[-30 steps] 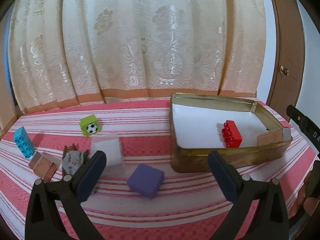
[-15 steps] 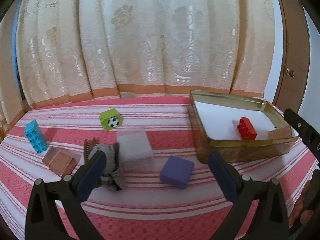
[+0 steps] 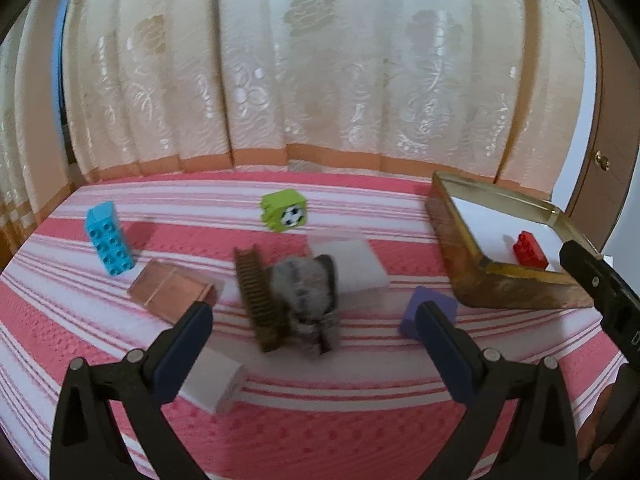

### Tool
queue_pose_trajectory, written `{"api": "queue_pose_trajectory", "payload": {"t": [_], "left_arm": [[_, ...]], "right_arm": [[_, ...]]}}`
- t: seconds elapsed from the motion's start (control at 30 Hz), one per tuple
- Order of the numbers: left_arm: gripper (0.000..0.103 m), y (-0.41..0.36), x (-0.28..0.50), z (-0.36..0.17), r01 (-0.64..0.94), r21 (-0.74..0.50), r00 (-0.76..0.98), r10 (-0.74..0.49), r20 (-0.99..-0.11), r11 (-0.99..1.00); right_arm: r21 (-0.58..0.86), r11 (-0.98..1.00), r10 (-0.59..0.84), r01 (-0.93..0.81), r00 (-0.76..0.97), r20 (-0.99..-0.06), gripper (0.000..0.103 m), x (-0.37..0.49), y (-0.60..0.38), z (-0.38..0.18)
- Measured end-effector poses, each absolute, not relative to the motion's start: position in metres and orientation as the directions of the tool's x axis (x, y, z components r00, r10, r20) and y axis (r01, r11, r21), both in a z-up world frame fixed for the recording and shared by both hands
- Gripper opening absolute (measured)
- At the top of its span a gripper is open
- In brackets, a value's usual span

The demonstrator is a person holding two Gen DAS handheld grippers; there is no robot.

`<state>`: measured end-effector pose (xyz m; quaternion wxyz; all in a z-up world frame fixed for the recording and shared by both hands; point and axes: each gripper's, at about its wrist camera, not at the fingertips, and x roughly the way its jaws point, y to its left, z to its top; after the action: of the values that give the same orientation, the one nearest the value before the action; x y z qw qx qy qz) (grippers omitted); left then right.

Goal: Organize rigid objects
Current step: 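Withdraw both tools from the tray back toward the remaining objects, then close the left tool on the white block while the right tool grips the purple cube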

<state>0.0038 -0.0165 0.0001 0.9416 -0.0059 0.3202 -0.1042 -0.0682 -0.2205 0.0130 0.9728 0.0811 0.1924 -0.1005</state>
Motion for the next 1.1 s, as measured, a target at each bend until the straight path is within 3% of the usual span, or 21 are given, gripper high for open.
{"api": "queue_pose_trajectory", "payload": {"t": [0.5, 0.83, 1.1], "left_arm": [[0.103, 0.045, 0.004, -0.019, 0.104, -0.199, 0.697, -0.214, -0.684, 0.975], [0.103, 0.07, 0.006, -0.034, 0.043, -0.29, 0.638, -0.249, -0.728, 0.956], [0.102, 0.058, 0.013, -0.035, 0.038, -0.212, 0.622, -0.189, -0.76, 0.977]], "right_arm": [[0.03, 0.997, -0.039, 0.067, 0.833, -0.551, 0.093, -0.037, -0.165, -0.001], [0.015, 1.0, 0.011, 0.0, 0.707, -0.707, 0.093, 0.004, -0.14, -0.026], [0.002, 1.0, -0.018, 0.03, 0.649, -0.761, 0.093, 0.032, -0.137, -0.036]]}}
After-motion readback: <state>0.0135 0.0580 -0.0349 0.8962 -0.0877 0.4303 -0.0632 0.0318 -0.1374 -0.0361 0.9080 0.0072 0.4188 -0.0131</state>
